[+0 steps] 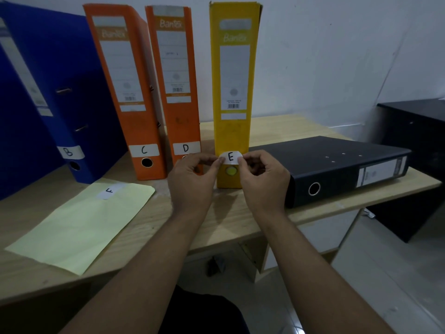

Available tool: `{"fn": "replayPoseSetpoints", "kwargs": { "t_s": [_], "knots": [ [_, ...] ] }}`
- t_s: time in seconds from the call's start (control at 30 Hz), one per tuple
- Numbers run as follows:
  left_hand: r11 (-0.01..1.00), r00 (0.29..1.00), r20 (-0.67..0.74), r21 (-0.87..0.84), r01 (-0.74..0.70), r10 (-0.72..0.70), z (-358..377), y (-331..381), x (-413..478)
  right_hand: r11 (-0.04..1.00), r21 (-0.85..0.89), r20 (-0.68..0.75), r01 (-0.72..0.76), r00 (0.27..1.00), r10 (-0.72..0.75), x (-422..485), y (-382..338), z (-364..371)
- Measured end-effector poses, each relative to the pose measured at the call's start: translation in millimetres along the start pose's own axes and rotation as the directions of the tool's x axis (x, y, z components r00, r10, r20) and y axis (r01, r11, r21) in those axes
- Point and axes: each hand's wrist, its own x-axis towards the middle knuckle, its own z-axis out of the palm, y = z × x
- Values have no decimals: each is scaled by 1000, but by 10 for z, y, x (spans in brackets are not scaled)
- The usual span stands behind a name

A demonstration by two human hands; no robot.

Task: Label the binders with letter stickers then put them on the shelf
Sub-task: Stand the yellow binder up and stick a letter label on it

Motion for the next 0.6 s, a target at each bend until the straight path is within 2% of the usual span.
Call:
{"fn": "replayPoseSetpoints", "kwargs": {
  "t_s": [0.6],
  "knots": [
    [999,1000,-8,24,-23,23,8,2,1,1000,-8,1,-28,1000,28,-1,-17,1]
  ]
}}
